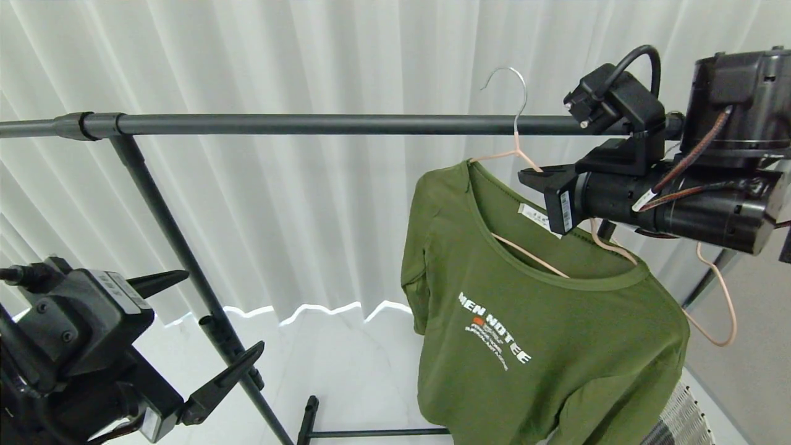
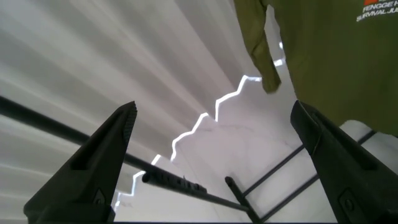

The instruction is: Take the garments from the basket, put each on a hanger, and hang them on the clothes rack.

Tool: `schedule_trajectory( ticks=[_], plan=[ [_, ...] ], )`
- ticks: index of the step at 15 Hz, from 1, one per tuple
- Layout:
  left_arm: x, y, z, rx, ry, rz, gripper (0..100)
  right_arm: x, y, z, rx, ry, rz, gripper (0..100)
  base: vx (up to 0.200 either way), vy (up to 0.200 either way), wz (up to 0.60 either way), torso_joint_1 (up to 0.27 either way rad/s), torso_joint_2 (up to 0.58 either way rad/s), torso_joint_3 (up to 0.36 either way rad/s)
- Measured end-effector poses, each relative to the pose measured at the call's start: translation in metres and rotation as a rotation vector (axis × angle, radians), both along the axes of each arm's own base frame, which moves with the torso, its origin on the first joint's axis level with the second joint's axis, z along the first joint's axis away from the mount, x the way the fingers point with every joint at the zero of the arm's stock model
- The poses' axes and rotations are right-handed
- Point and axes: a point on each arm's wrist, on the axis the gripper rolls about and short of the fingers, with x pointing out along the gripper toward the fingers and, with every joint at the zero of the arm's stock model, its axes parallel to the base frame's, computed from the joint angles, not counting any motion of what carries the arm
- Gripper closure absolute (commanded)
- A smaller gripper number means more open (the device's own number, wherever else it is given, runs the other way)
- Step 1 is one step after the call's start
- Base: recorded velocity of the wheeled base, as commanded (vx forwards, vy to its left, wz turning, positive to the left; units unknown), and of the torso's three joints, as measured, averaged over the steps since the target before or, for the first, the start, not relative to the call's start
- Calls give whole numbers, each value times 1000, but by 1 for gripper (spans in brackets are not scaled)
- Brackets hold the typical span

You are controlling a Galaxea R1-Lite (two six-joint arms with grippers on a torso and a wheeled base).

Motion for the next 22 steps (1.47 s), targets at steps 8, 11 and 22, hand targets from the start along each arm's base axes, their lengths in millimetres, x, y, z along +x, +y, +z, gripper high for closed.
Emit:
schedule_trajectory(
  ticks=[8, 11, 22],
  plan=[
    [0, 0, -1, 5, 3, -1, 0, 27, 8, -17, -20, 28, -36, 100, 0, 0, 0, 0, 0, 0],
    [0, 0, -1, 8, 1, -2, 0, 44, 12, -21, -17, 23, -60, 100, 0, 0, 0, 0, 0, 0],
    [0, 0, -1, 18, -3, -3, 0, 58, 18, -39, -46, 61, -80, 100, 0, 0, 0, 0, 0, 0]
  ],
)
